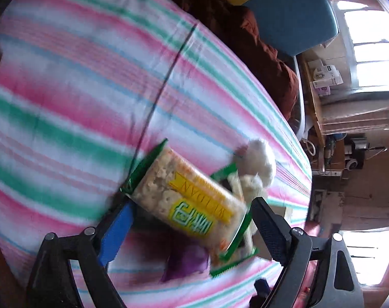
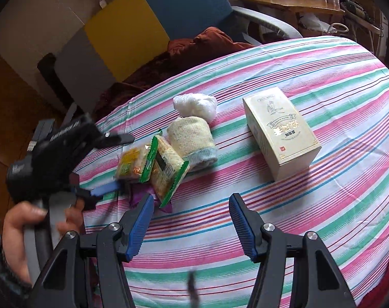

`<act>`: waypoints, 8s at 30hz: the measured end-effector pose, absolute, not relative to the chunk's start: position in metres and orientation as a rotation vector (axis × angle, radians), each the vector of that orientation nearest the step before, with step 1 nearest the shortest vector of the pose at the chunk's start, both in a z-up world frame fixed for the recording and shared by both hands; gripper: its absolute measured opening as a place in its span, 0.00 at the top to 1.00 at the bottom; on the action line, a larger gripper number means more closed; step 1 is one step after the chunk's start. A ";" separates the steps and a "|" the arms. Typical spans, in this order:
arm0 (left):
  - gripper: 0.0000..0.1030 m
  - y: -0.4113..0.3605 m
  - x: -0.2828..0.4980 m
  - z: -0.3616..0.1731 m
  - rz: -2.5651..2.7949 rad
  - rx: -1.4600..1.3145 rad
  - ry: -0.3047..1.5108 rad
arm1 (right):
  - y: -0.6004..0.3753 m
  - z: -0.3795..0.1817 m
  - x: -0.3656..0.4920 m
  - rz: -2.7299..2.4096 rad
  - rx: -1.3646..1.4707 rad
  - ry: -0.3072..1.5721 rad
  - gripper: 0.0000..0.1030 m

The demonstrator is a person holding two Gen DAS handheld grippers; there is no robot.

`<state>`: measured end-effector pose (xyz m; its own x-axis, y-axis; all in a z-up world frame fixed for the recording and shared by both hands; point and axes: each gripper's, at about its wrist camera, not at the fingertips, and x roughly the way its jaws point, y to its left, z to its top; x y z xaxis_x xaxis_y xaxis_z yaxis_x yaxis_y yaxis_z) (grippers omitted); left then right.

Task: Organize objects
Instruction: 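Grasp the WEIDAN cracker packet with the left gripper, then grasp the cream printed box with right gripper while left holds the cracker packet, then carry cracker packet to the tray with left gripper while right carries cream box, then open both grippers to release the cracker packet and cream box in the tray, then withdraw both grippers from the tray toward the remaining items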

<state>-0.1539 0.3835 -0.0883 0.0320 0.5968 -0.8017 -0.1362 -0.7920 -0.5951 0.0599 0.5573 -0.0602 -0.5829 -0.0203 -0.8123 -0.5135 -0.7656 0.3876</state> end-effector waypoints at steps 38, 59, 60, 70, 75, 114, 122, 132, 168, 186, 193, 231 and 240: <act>0.55 0.348 -0.048 -0.088 1.903 -1.251 0.564 | 0.578 -0.050 0.081 2.370 -1.036 0.941 0.40; 0.55 0.368 -0.044 -0.089 1.914 -1.196 0.571 | 0.618 -0.058 0.043 2.157 -1.274 0.539 0.38; 0.55 0.368 -0.044 -0.089 1.914 -1.197 0.567 | 0.620 -0.063 0.040 2.151 -1.301 0.527 0.38; 0.55 0.370 -0.049 -0.091 1.918 -1.192 0.553 | 0.636 -0.101 0.033 2.127 -1.348 0.565 0.50; 0.55 0.359 -0.050 -0.082 1.908 -1.193 0.462 | 0.625 -0.090 0.033 2.219 -1.308 0.554 0.50; 0.54 0.137 -0.016 -0.001 2.278 -1.033 0.184 | 0.372 -0.022 0.013 2.749 -1.397 0.558 0.50; 0.55 0.117 -0.018 -0.010 2.295 -1.064 0.148 | 0.330 -0.030 0.014 2.786 -1.478 0.485 0.50; 0.54 0.080 -0.029 -0.018 2.331 -1.113 0.045 | 0.301 -0.032 -0.005 2.806 -1.544 0.360 0.50; 0.54 0.063 -0.061 -0.020 2.400 -1.139 -0.041 | 0.273 -0.044 -0.038 2.747 -1.501 0.228 0.47; 0.32 0.057 -0.045 -0.022 2.425 -1.136 -0.049 | 0.268 -0.051 -0.023 2.752 -1.493 0.234 0.31; 0.28 0.059 -0.038 -0.017 2.429 -1.119 -0.031 | 0.269 -0.051 -0.019 2.753 -1.482 0.244 0.31; 0.19 0.117 0.003 0.002 2.373 -0.962 0.284 | 0.483 -0.027 0.037 2.435 -1.197 0.318 0.19; 0.19 0.153 0.013 0.003 2.284 -0.951 0.363 | 0.565 -0.060 0.074 2.237 -1.088 0.713 0.19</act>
<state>0.0127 0.1526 0.0028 -0.5411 0.4467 -0.7125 -0.6456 -0.7636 0.0117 0.0739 0.5649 -0.0596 -0.5236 0.2402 -0.8174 -0.6689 -0.7101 0.2197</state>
